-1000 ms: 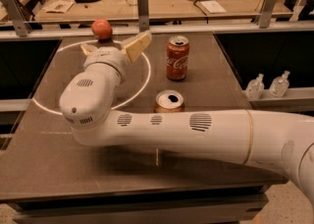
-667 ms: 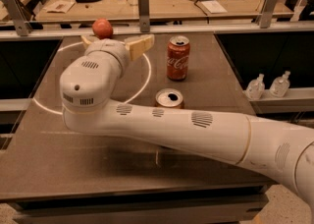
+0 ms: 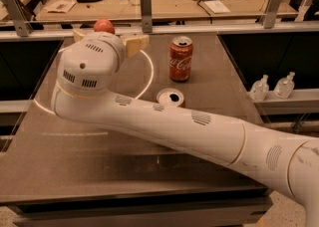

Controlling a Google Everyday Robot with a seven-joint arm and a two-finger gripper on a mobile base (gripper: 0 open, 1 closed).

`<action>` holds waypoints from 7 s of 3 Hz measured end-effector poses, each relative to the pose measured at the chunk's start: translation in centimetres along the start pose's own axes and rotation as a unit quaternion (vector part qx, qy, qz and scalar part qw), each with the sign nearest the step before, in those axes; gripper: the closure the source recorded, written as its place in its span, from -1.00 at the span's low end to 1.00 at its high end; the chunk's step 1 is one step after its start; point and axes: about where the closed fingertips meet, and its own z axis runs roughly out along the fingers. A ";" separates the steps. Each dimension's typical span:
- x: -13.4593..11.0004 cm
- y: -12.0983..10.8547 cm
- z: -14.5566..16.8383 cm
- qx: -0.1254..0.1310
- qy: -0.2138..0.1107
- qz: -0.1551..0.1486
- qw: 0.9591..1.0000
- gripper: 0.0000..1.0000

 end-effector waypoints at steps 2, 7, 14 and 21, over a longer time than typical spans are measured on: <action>-1.8 0.1 1.1 -0.010 -0.004 -0.030 0.999 -1.00; -16.8 0.4 7.9 -0.100 -0.024 -0.225 0.969 -1.00; -7.5 4.0 15.0 -0.291 0.206 -0.364 0.860 -1.00; -26.4 -5.6 22.3 -0.120 -0.106 -0.155 0.975 -1.00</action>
Offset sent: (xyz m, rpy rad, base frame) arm 0.0509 -0.0021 0.0662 -0.1658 -0.0376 0.1054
